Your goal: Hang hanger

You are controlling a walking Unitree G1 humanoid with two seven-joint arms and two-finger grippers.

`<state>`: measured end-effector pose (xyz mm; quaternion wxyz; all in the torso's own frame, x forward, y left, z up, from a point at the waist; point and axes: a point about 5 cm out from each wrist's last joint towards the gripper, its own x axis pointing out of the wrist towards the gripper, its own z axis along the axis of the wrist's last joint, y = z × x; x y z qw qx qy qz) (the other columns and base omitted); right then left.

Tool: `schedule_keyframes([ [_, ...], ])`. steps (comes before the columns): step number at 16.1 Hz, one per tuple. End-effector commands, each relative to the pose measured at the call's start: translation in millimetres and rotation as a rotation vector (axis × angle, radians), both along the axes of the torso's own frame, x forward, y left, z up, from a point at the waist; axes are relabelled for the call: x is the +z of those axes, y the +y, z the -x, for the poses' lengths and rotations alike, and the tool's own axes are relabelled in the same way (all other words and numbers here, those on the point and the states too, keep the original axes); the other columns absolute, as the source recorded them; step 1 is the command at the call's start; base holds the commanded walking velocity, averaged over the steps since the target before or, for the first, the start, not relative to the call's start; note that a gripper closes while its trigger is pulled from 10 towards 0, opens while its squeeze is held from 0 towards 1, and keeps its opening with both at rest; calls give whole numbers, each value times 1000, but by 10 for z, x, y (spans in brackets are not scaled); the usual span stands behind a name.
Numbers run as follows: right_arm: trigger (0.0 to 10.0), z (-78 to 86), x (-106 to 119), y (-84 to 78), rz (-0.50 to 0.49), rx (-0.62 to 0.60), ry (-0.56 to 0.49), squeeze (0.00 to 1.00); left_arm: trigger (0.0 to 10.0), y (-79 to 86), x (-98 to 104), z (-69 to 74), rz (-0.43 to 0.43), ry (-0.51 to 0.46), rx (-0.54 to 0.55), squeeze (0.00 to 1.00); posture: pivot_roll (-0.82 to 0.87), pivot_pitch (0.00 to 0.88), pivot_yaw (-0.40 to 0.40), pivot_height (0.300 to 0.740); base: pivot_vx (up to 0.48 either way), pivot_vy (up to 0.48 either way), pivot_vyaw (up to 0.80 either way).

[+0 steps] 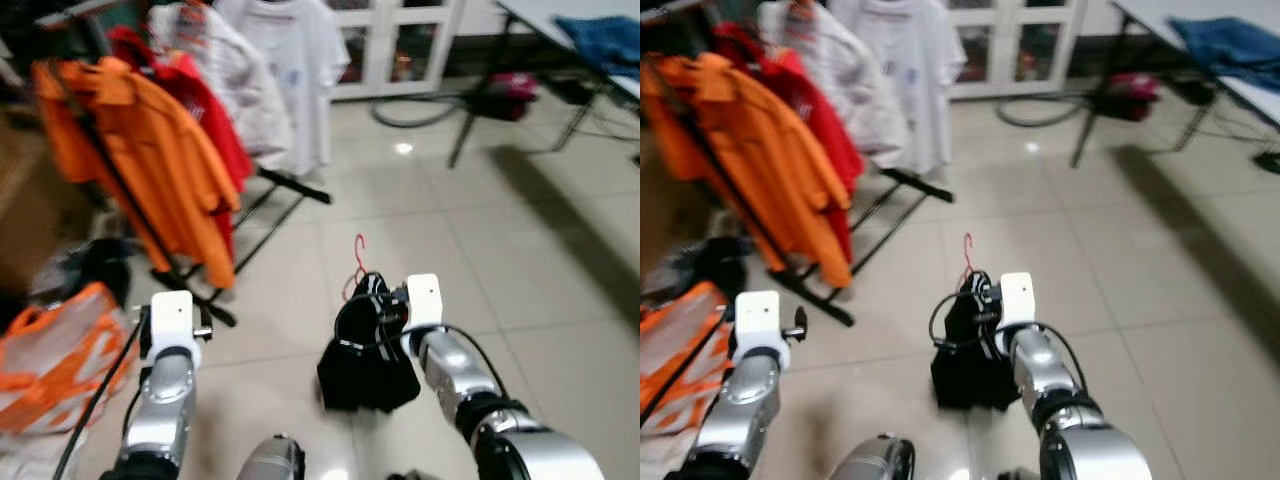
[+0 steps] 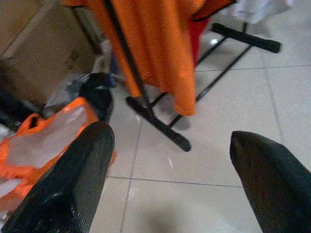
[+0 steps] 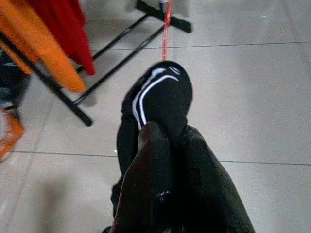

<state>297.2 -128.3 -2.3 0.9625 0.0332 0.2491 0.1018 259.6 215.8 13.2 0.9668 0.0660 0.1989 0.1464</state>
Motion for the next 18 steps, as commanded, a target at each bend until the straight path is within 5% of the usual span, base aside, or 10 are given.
schedule_keyframes([
  [1,0,-25,40,1,-23,-21,-35,0,10000,0,-6,0,-1,12,0,0,130,74,53,740,0,0,481],
  [6,0,-56,60,-59,-209,-173,-18,0,10000,-103,-23,85,-66,86,-28,0,130,58,94,740,0,-261,483],
  [8,0,-54,60,-59,-188,-164,-22,0,10000,-97,17,58,-82,65,-41,0,125,59,88,740,0,-433,481],
  [13,0,-99,140,-17,-104,14,-76,0,10000,-192,-18,-48,-45,73,-10,0,93,81,19,740,0,-137,483],
  [16,0,-253,380,132,-214,212,-129,0,10000,-107,106,-158,-96,39,-77,0,90,93,0,740,0,0,150],
  [18,0,-408,734,208,-326,408,-214,0,10000,-40,179,-257,-72,76,-234,0,90,103,-7,740,0,0,0],
])
